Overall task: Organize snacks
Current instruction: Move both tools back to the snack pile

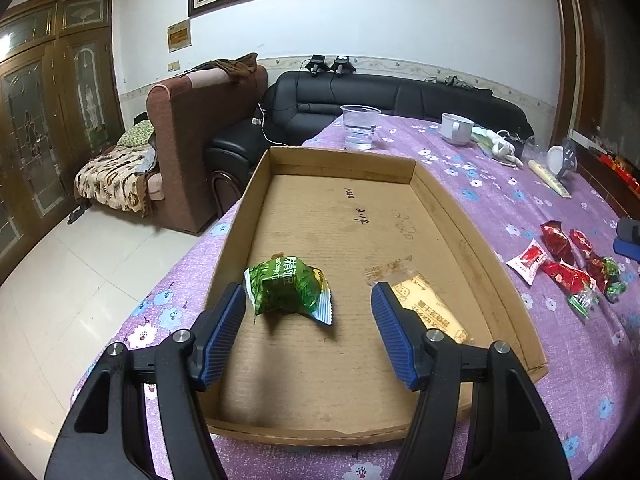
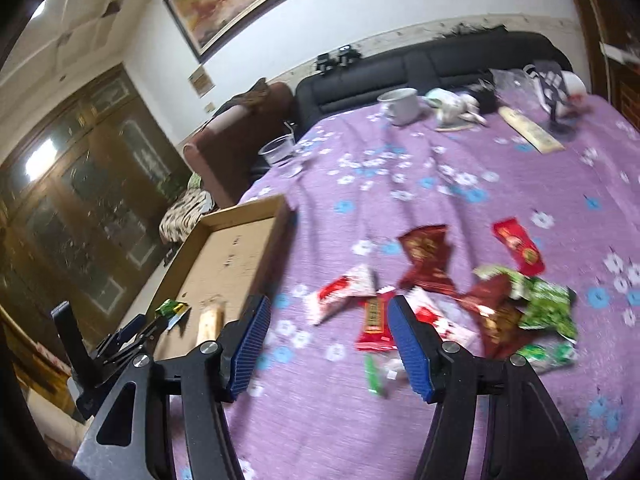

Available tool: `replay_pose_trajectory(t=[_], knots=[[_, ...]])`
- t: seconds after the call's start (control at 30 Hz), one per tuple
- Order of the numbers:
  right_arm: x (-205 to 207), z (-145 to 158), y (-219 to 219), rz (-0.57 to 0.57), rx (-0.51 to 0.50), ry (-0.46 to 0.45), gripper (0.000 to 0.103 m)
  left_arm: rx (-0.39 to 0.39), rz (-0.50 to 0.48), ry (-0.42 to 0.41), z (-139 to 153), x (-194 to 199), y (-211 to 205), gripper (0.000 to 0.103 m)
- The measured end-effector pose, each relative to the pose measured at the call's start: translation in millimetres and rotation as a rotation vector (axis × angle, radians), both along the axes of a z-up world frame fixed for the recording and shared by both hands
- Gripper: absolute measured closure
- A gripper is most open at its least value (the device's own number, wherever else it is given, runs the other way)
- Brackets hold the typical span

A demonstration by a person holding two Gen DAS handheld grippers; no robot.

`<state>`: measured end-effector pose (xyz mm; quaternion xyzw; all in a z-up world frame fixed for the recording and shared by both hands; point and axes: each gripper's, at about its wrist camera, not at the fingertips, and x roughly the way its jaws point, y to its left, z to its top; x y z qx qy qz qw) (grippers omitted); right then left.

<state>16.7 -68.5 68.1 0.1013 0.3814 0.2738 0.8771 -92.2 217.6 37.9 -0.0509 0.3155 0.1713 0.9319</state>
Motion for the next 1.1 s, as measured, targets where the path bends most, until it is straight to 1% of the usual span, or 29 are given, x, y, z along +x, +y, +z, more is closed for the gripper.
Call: replay_pose_trajectory(t=[0.07,0.2,0.23,0.37,0.47,0.5,0.57,0.63,0.7,0.77,0.97,1.03,1.1], knots=[[4,-7,-9,-0.020,-0.006,0.014,0.039,-0.013,-0.002,0.005,0,1,0,0.038],[12,-21,-19,-0.024,0.018,0.042,0.039,-0.100,-0.029,0.007,5,2,0,0.038],[12,-23,-20,-0.023,0.024,0.045,0.039,-0.106,-0.037,0.008,7,3,-3,0.038],[15,-31,-22,-0.007,0.038,0.059,0.039,-0.093,-0.093,0.003,25,7,-27,0.038],[18,-34,-23,-0.001,0.048,0.071,0.039,-0.074,-0.168,0.013,38,18,-55,0.038],[18,-34,-24,-0.008,0.051,0.072,0.039,-0.074,-0.205,0.034,40,27,-70,0.038],[19,-35,-30,-0.030,0.064,0.075,0.039,-0.090,-0.249,0.073,41,43,-87,0.038],[21,-36,-40,-0.048,0.106,0.092,0.039,-0.120,-0.301,0.160,35,68,-111,0.038],[23,-37,-50,-0.075,0.139,0.102,0.039,-0.104,-0.310,0.241,25,92,-128,0.038],[25,-37,-56,-0.088,0.157,0.106,0.039,-0.089,-0.306,0.287,17,109,-141,0.038],[24,-35,-54,-0.077,0.167,0.103,0.039,-0.103,-0.333,0.379,2,148,-156,0.038],[23,-34,-54,-0.075,0.167,0.098,0.039,-0.077,-0.354,0.395,2,152,-163,0.038],[23,-33,-55,-0.075,0.175,0.096,0.039,-0.031,-0.380,0.416,-2,159,-172,0.038]])
